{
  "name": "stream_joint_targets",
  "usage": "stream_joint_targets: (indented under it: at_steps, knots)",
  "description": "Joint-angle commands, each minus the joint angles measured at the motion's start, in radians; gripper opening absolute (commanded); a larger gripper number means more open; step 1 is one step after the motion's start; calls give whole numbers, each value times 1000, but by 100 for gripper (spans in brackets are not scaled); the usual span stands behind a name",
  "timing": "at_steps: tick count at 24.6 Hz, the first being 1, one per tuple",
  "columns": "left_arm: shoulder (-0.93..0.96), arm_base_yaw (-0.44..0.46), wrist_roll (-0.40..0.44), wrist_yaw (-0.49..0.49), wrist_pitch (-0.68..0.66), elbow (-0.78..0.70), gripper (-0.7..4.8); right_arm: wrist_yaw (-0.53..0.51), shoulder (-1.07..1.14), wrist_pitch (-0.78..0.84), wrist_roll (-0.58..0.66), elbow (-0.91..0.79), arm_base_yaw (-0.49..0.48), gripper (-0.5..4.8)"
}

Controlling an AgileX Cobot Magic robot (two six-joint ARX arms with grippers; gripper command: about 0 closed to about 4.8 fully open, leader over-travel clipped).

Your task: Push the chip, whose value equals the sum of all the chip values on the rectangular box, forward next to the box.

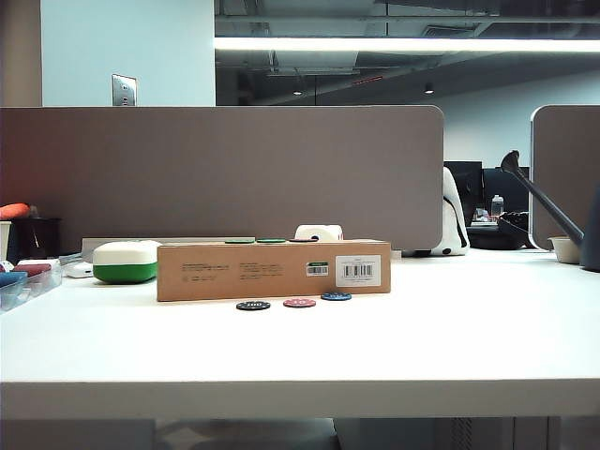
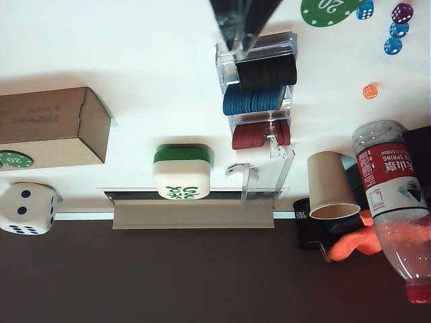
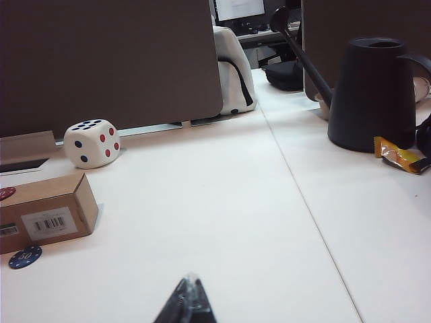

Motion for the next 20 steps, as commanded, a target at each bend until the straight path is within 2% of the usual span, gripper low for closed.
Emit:
stream_joint_targets:
  at_steps: [1, 6, 20]
  knots:
    - [0, -1, 0, 0, 10, 5, -5, 52, 0, 21, -1, -5, 55, -6]
    - [0, -1, 0, 0, 10, 5, -5, 114, 0, 20, -6, -5, 140, -6]
    - [0, -1, 0, 0, 10, 5, -5, 100, 0, 17, -54, -5, 145, -6]
